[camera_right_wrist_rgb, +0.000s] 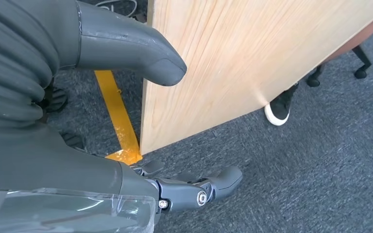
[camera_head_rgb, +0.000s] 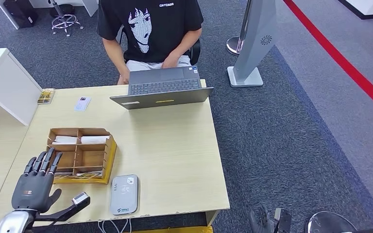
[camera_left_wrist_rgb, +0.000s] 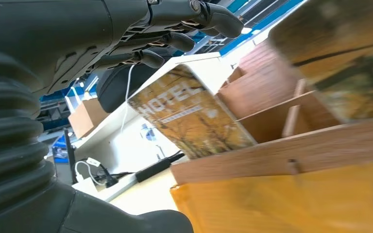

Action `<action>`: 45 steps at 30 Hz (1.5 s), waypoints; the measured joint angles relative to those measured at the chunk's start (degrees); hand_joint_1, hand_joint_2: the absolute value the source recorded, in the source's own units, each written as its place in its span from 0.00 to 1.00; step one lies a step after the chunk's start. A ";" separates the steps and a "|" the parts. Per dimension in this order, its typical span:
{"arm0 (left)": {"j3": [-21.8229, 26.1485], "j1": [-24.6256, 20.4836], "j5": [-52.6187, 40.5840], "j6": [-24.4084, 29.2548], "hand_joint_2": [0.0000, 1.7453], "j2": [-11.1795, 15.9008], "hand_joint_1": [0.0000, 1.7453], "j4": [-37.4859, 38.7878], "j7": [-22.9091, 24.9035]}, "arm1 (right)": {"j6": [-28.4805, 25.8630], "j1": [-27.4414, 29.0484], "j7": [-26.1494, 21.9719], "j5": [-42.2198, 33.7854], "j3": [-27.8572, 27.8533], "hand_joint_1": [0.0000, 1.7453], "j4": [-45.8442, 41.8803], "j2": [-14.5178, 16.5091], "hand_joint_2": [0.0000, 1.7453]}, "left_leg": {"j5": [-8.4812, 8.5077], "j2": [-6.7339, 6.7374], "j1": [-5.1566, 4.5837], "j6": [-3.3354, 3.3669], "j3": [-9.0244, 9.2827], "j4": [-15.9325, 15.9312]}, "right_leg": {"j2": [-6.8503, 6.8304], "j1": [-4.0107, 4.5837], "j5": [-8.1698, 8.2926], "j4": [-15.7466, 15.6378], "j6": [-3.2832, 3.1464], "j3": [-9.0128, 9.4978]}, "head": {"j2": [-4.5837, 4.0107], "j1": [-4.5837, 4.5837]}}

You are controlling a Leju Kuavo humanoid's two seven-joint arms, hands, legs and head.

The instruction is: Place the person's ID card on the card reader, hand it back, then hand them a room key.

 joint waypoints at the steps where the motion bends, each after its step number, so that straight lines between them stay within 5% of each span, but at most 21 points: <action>1: 0.29 0.01 0.02 0.00 1.00 0.17 0.00 -0.02 -0.01 | -0.14 0.02 0.00 -0.01 -0.01 0.00 0.00 0.00 1.00 | 0.00 0.00 0.00 0.00 0.00 0.00 | 0.00 0.00 0.00 0.00 0.00 0.00 | 0.00 0.00; 35: 3.30 0.17 -0.10 -0.21 1.00 -1.61 0.01 -0.08 -2.24 | -0.06 0.07 0.26 0.33 -0.08 0.00 0.46 0.00 1.00 | 0.00 0.00 0.00 0.00 0.01 0.00 | 0.00 0.00 0.00 0.00 0.00 -0.01 | 0.00 0.01; 39: 3.26 -0.08 -0.10 -0.15 1.00 -1.91 0.98 0.43 -2.18 | -0.17 0.06 0.16 0.33 -0.08 0.00 0.54 0.00 1.00 | 0.00 0.01 0.00 0.00 0.01 0.00 | 0.01 0.00 0.00 0.00 0.00 0.00 | 0.00 0.01; 45: 3.25 -0.03 0.02 -0.15 1.00 -1.79 1.00 0.47 -2.04 | -0.24 0.06 -0.26 0.33 -0.08 0.00 0.56 0.00 1.00 | 0.00 0.00 0.00 0.00 0.00 0.00 | 0.00 0.00 0.00 0.00 0.00 0.00 | 0.00 0.01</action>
